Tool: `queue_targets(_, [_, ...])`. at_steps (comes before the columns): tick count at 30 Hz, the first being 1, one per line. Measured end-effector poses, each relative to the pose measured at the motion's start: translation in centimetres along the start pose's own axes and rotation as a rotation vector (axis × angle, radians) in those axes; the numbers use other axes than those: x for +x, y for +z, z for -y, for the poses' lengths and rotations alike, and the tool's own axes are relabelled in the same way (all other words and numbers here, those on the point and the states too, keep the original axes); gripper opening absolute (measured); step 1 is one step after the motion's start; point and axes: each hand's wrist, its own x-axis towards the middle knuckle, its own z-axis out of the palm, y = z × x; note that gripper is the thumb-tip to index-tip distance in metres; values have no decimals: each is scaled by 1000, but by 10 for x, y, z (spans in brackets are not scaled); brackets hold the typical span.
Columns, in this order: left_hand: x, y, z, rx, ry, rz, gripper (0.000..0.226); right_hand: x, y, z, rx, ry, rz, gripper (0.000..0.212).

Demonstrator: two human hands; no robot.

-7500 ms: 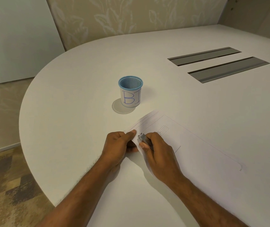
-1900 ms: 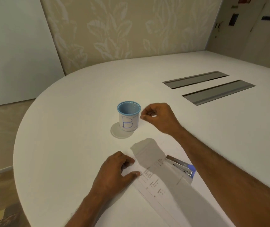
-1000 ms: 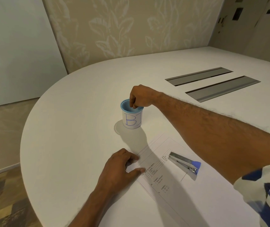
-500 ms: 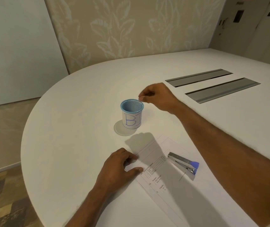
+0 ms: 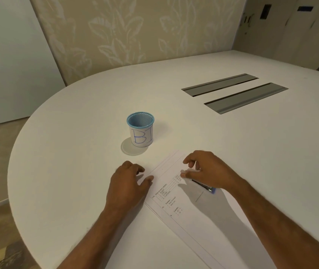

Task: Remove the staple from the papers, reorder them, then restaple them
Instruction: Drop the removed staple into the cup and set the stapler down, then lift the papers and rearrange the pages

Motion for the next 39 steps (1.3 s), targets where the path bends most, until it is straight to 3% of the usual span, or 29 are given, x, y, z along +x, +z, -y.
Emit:
queue_targets(3, [3, 1, -4, 117, -30, 100, 70, -5, 6, 0, -6, 23, 6, 33])
queue_targets(6, [5, 2, -6, 168, -65, 148, 86, -4, 8, -2, 11, 32, -29, 19])
queue_targets(11, [7, 3, -7, 126, -118, 179, 84, 10, -9, -16, 124, 59, -188, 5])
queue_targets(14, [9, 3, -9, 110, -140, 193, 83, 23, -27, -28, -14, 67, -276, 4])
queue_targets(21, [10, 3, -10, 89, -163, 205, 79, 37, -32, -44, -147, 120, -191, 13])
queue_targets(26, [13, 3, -11, 77, -190, 231, 80, 34, -28, -49, -114, 111, -197, 22])
queue_targets(28, [16, 3, -12, 84, -194, 260, 83, 28, -31, -48, -111, 67, -274, 25])
queue_targets(30, [20, 1, -14, 103, -190, 308, 85, 16, -35, -47, -59, 7, -457, 22])
queue_targets(33, [26, -3, -18, 118, -174, 400, 72, -11, -31, -44, 67, -35, -611, 26])
queue_targets(39, [32, -13, -15, -119, -110, 461, 24, -50, -2, -54, 200, 43, -475, 20])
